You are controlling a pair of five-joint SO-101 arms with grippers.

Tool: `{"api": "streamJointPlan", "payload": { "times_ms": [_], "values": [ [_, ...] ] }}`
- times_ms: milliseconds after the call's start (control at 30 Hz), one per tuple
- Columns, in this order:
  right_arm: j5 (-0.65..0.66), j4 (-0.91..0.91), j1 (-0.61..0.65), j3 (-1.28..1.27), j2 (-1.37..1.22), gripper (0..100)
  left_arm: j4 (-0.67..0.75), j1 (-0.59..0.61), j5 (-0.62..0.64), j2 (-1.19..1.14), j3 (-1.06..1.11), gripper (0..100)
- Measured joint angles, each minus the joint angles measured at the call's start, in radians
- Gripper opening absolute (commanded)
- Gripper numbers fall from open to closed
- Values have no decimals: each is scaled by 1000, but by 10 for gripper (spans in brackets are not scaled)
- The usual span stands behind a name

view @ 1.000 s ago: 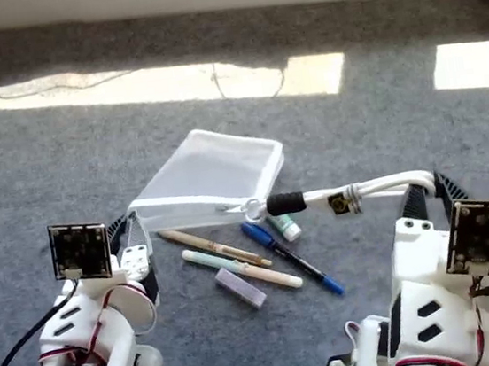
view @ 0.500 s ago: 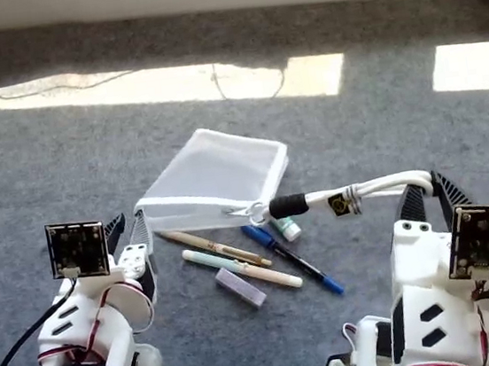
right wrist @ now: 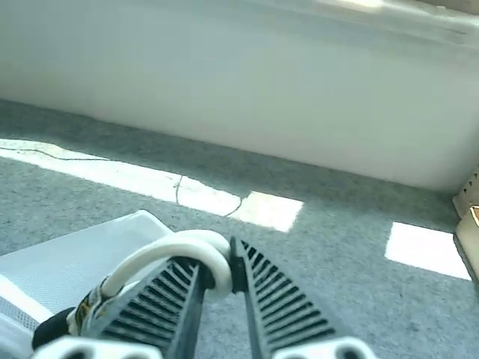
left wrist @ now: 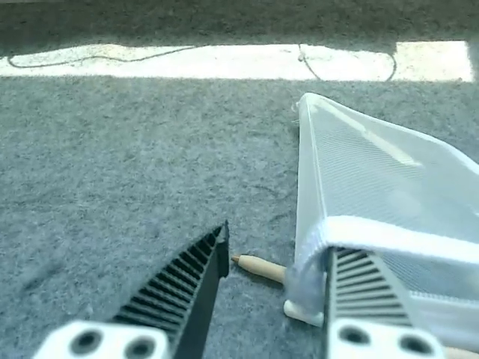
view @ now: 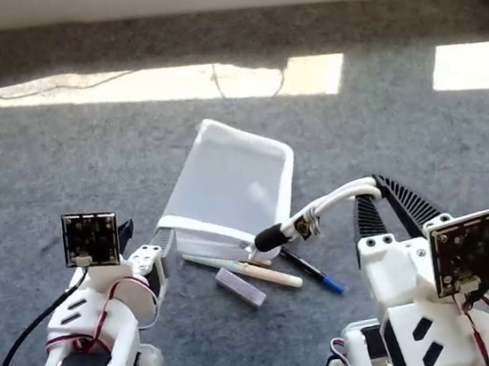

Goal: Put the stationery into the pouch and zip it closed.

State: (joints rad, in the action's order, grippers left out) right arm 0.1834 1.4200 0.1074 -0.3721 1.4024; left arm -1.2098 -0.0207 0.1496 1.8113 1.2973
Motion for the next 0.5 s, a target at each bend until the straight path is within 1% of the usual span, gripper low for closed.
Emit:
{"api": "streamJointPlan", "payload": {
  "times_ms": [100,300,367,433,500],
  "values": [
    [-3,0,9,0,0,7,3,0,0,3,14,208],
    [-3,0,41,0,0,7,133,-2,-83,-5,126,191],
    [-3,0,44,0,0,7,163,-3,-89,-8,146,149],
    [-3,0,46,0,0,7,173,-5,-92,-8,149,86],
    [-3,0,46,0,0,9,175,-12,-121,-8,149,17]
  ]
}}
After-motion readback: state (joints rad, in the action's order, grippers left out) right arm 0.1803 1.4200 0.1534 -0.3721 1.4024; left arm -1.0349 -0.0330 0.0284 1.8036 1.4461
